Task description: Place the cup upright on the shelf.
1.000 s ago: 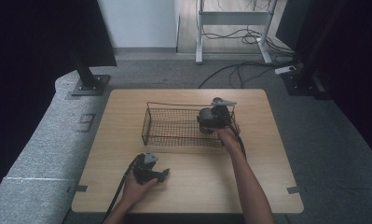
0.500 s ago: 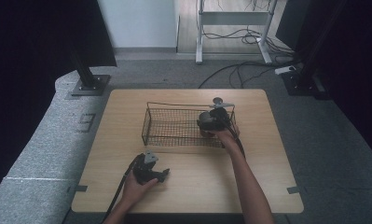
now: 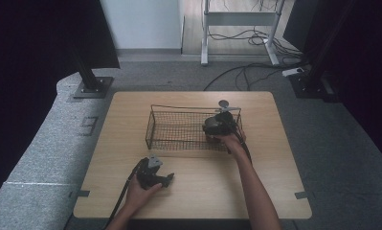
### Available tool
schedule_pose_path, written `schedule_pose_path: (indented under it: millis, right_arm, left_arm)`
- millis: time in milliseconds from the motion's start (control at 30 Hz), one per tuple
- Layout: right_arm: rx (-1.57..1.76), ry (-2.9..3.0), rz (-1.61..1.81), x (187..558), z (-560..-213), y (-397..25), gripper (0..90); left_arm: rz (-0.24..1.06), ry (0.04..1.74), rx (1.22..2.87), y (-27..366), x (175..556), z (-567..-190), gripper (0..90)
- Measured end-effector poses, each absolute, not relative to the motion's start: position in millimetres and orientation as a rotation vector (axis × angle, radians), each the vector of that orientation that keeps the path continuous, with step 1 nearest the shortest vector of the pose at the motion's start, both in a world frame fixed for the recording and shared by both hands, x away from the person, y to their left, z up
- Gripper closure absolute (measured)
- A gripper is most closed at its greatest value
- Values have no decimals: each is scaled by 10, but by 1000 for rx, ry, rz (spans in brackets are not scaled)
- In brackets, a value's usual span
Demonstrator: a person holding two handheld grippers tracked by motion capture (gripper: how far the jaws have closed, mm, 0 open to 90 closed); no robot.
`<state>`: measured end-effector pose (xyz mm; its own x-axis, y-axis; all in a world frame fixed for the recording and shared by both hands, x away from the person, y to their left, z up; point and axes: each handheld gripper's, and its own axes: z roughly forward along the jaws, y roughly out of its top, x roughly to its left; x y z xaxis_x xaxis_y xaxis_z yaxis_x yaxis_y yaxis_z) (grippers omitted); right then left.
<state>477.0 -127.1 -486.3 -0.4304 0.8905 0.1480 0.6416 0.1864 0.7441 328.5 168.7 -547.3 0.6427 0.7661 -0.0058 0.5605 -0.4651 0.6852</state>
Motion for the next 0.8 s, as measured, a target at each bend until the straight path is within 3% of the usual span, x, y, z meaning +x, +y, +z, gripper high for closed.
schedule_pose_path:
  millis: [800]
  right_arm:
    - [1455,2185,979,4746,-4897,-1270,118]
  left_arm:
    - [401,1027,2198,1688,3286,-5473,146]
